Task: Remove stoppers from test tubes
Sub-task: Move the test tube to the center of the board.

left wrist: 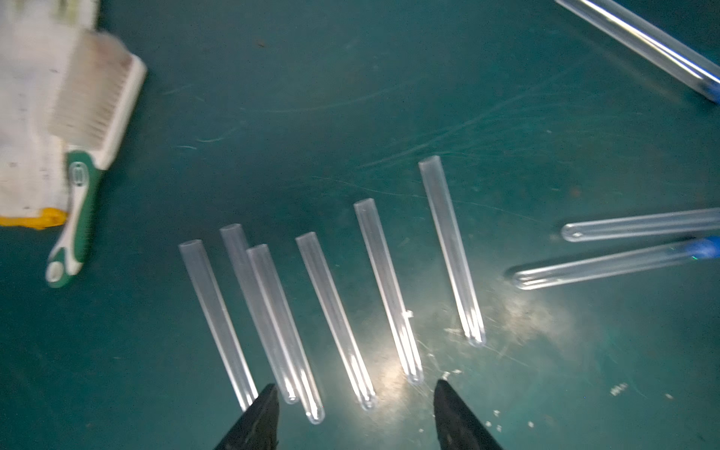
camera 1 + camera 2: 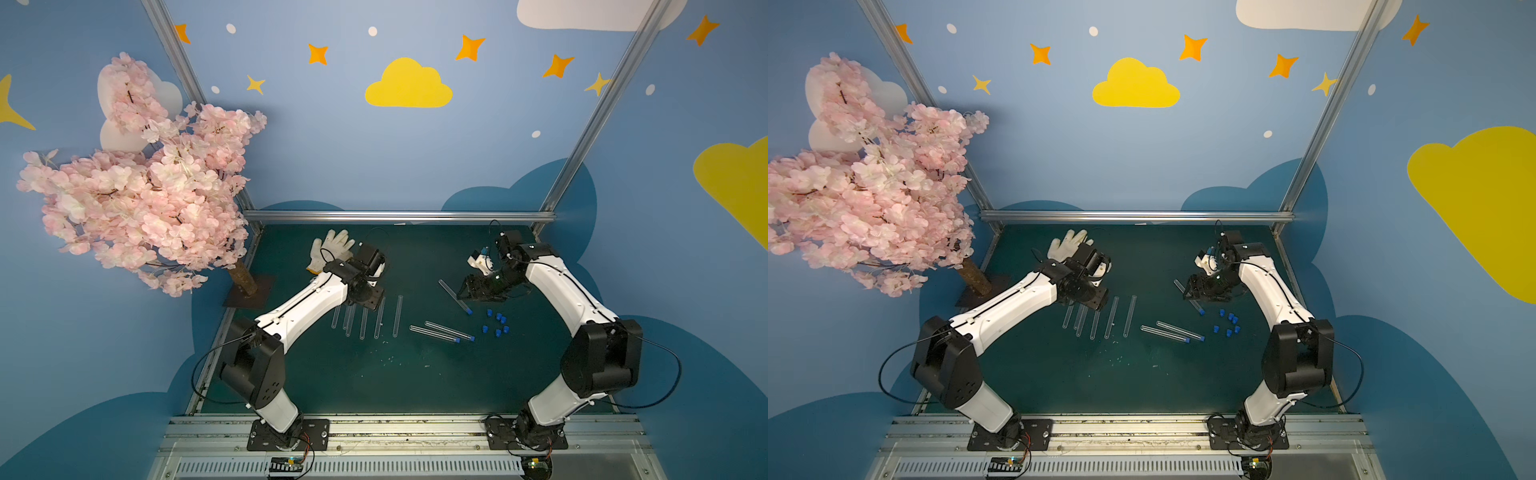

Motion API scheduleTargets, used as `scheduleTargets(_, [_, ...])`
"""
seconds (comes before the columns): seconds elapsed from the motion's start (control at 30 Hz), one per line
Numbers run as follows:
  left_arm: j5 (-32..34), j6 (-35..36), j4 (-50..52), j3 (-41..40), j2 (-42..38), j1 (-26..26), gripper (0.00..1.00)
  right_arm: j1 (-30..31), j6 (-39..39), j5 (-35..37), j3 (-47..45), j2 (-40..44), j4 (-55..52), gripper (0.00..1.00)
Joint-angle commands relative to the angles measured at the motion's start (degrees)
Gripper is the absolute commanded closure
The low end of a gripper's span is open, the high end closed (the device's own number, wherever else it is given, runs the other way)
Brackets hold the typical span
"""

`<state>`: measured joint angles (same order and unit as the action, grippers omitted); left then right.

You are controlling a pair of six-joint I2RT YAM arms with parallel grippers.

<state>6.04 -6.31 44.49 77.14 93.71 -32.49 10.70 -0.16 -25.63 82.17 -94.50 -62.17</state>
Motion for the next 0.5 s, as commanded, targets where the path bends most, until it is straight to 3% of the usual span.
scheduleTargets(0.0, [-6.8,-2.7,-1.7,0.6,-1.1,-2.0,0.37,-0.5,-2.1,4.7,3.1,-3.8,-2.7,0.19])
scheduleTargets(0.17, [-14.4,-2.6,-5.2,-0.7,-2.2,-4.9,0.36,-1.3,-2.8,6.9,4.1,-7.5,-3.2,0.2])
scheduleTargets(0.33, [-17.6,4.9,-8.0,-1.7,-0.8,-9.8,0.36,-4.0,-0.3,0.8,-0.5,-4.5,-1.6,0.2])
scheduleTargets(0.47, [-18.1,10.0,-7.1,1.8,4.7,-13.0,0.35,-7.4,1.2,-4.2,-6.3,0.0,-0.2,0.2])
